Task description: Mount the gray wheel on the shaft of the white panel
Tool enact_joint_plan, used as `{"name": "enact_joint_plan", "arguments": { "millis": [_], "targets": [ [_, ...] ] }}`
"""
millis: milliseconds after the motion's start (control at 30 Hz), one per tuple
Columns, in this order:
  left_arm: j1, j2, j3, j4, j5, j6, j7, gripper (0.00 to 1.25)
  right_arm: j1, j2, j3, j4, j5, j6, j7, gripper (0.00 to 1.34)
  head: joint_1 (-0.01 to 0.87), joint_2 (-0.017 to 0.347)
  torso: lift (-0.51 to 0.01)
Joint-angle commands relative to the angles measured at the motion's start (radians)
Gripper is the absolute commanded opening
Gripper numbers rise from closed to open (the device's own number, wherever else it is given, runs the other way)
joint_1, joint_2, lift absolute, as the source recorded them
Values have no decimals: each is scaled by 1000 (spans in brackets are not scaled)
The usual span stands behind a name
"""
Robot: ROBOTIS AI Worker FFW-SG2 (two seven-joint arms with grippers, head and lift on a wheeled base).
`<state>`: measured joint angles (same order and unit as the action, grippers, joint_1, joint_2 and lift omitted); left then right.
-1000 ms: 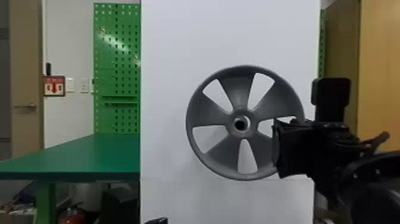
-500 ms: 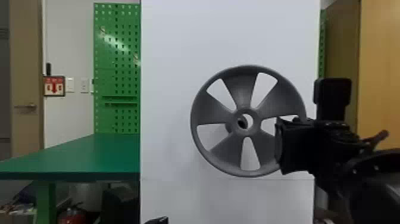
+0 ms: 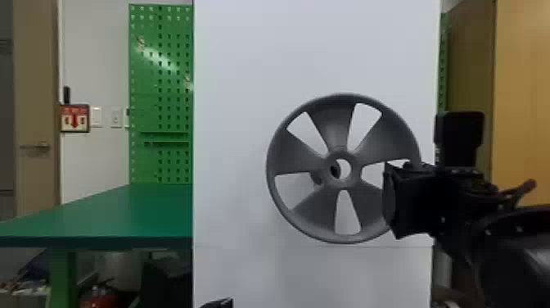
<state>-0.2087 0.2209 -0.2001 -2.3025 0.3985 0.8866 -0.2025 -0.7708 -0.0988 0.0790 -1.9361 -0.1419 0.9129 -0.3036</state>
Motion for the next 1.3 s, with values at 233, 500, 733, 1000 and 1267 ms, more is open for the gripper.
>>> {"name": "enact_joint_plan", "arguments": {
  "millis": [233, 500, 733, 1000, 1267],
  "targets": [
    [-1, 2, -4, 2, 0, 0, 0, 997, -15, -1, -8, 54, 4, -31, 38, 161, 38, 40, -510],
    [-5, 2, -5, 3, 2, 0, 0, 997, -30, -1, -10, 89, 4, -49, 47, 161, 38, 40, -510],
    [-8, 3, -8, 5, 3, 0, 0, 997, -44, 5, -5, 128, 2, -71, 55, 161, 38, 40, -510],
    [-8, 5, -7, 6, 3, -1, 0, 997, -51, 11, -4, 161, -4, -92, 60, 161, 38, 40, -510],
    [-11, 5, -8, 6, 3, 0, 0, 997, -58, 11, -7, 183, -5, -106, 63, 161, 38, 40, -510]
  ]
}}
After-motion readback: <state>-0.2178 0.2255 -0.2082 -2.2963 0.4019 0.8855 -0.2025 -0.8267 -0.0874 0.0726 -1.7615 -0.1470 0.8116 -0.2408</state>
